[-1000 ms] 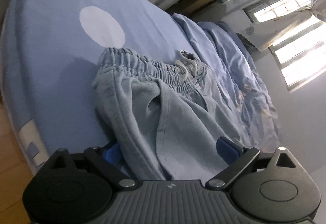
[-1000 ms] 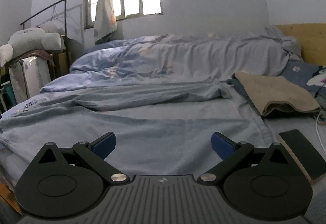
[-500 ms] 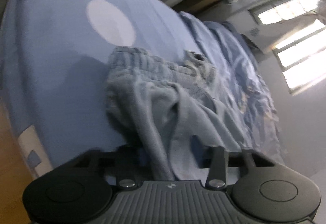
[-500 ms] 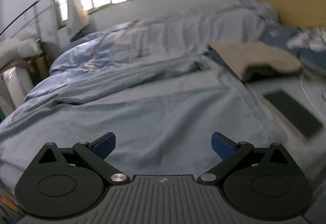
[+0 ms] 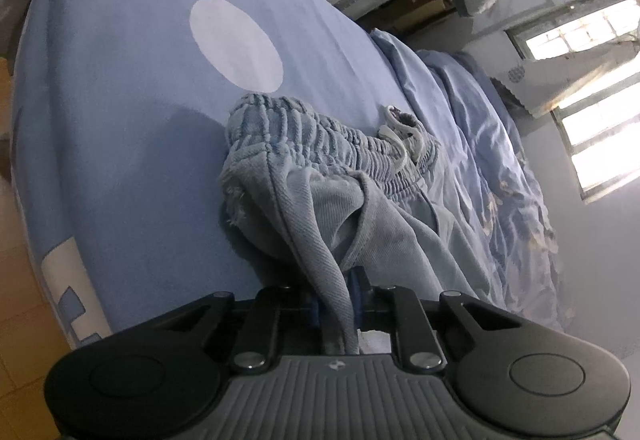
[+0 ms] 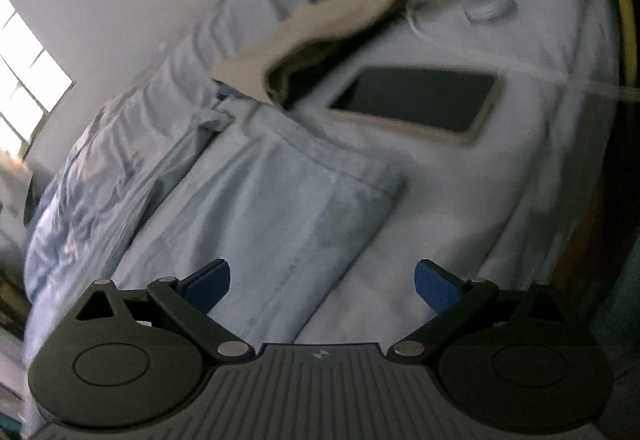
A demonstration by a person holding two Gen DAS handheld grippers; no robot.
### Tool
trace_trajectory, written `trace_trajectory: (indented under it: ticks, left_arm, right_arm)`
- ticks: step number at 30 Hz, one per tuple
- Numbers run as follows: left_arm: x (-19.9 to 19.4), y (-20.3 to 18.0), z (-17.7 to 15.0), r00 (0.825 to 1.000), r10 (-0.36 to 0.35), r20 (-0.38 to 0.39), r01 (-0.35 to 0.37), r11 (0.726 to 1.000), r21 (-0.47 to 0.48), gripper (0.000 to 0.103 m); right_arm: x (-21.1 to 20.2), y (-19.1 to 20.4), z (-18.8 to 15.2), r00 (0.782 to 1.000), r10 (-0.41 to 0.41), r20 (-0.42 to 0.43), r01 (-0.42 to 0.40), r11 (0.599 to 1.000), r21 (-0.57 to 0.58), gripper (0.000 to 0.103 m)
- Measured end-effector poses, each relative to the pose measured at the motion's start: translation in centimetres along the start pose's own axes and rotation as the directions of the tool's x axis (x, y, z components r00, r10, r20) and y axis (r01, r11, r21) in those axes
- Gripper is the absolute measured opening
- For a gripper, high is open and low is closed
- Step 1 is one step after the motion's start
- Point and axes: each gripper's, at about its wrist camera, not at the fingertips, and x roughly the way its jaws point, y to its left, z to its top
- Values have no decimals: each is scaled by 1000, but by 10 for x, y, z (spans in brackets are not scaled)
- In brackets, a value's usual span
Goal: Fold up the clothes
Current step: 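Hold the waistband with the left tool while the right tool grasps the trouser leg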
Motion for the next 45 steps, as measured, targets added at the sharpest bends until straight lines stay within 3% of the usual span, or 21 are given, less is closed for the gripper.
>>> trace_trajectory:
  ticks: [5,10,17,30,41,45]
  left_arm:
    - [2,2,-2,1000,-6,11,6,1000,-13,13]
    - [2,4,-2,1000,-10,10,10,1000,-19,13]
    - [3,5,-1,1000,-16,7,16,1000,-21,13]
    - [4,6,0,1000,-24,6,24,1000,-19,13]
    - [4,-6,5,1000,21,-18,-20,999,28,13]
    - [3,-3,3,1000,9,-7,-9,1000,24,13]
  right_arm:
    - [12,-10,7,1000,4,21,-6,997,81,99]
    - [14,-19,18,995,68,67,-77,986,150,99]
    - [24,-41,25,983,151,101,-176,928,327,99]
    - [26,-34,25,971,226,82,-240,909,339,98]
    - [34,-25,30,976,206,64,-216,928,303,99]
    - [27,-20,28,986,158,52,-166,953,254,78]
